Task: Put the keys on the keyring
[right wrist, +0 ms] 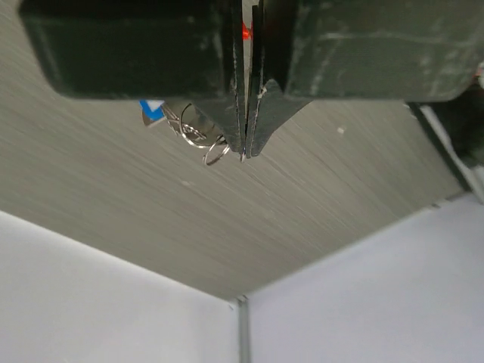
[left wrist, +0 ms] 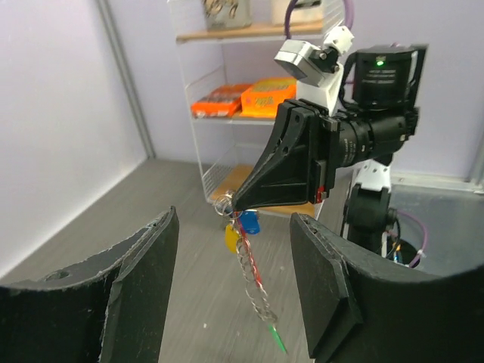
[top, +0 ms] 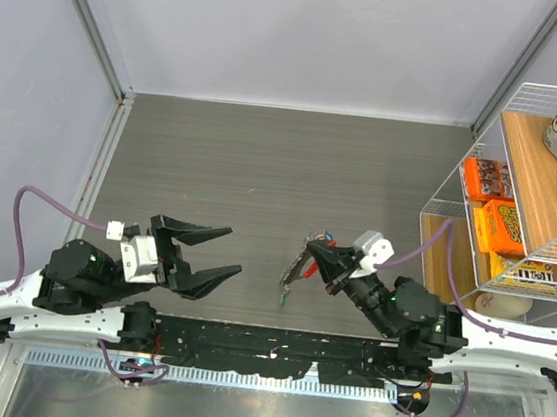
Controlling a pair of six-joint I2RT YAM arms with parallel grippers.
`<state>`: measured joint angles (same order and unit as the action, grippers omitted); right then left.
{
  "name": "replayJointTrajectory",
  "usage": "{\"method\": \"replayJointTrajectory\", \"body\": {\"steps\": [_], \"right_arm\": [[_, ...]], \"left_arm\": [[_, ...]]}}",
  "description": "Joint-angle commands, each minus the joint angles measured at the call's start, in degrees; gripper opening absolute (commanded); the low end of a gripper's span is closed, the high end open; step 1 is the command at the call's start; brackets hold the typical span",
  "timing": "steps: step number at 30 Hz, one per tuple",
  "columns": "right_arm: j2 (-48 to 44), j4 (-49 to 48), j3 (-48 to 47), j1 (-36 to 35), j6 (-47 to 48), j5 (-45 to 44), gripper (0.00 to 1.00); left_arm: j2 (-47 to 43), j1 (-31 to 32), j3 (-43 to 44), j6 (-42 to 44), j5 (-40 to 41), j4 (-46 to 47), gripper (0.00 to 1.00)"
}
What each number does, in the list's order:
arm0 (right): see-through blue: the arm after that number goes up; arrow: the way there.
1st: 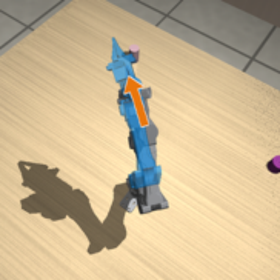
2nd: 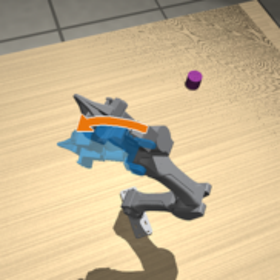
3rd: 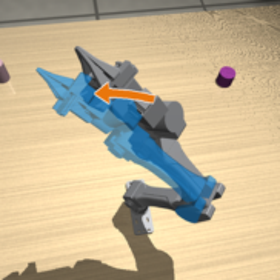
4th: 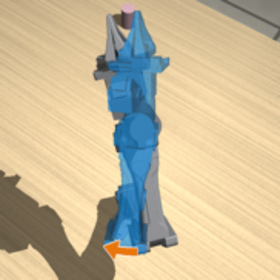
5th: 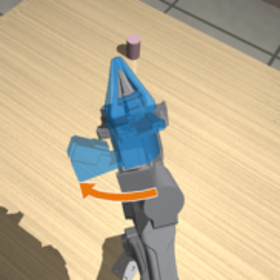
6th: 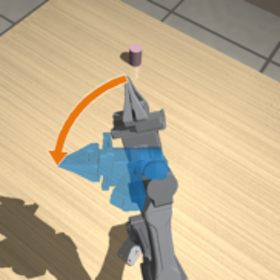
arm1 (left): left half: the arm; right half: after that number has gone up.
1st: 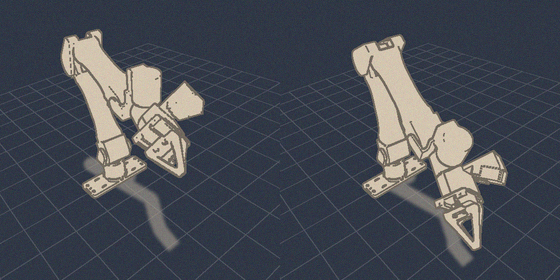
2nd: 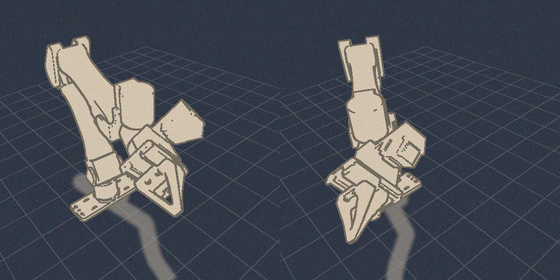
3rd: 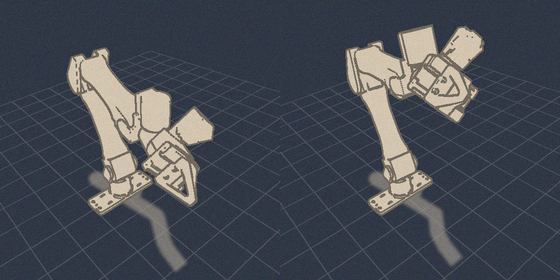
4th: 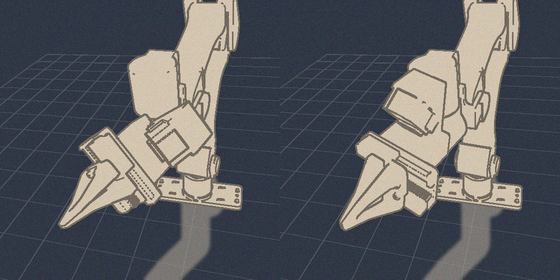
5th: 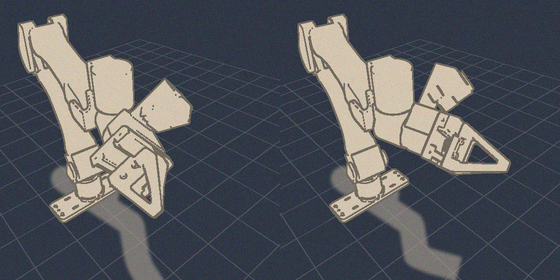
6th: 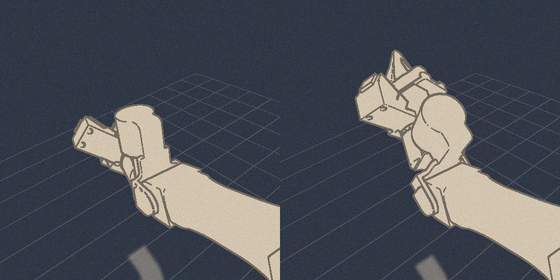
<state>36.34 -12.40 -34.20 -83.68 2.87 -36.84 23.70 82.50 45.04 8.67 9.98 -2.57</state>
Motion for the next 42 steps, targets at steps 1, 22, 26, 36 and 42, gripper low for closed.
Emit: {"method": "replayJointTrajectory", "body": {"steps": [1, 22, 26, 36, 42], "right_arm": [[4.51, 1.84, -0.52, 0.27, 0.12, -11.32, 0.06], [46.96, 3.53, -15.02, 31.72, -16.32, 25.67, 0.06], [54.52, 3.96, -20.55, 34.54, -17.29, 26.82, 0.16], [53.06, -1.59, -21.26, 37.19, -16.16, 25.34, 0.44], [44.36, 6.32, -23.81, 38.06, -12.10, 21.89, 0.66]], "left_arm": [[-1.03, 0.21, -1.18, -3.92, 7.60, -6.04, 0.66], [-6.57, 0.21, -7.68, -8.31, 11.03, -7.28, 0.67], [-5.78, 0.21, -7.60, -8.31, 11.90, -7.36, 0.69], [1.16, 0.21, -3.38, -10.34, 17.18, -13.08, 0.71], [2.84, 0.21, -2.85, -6.83, 19.99, -11.50, 0.85]]}}
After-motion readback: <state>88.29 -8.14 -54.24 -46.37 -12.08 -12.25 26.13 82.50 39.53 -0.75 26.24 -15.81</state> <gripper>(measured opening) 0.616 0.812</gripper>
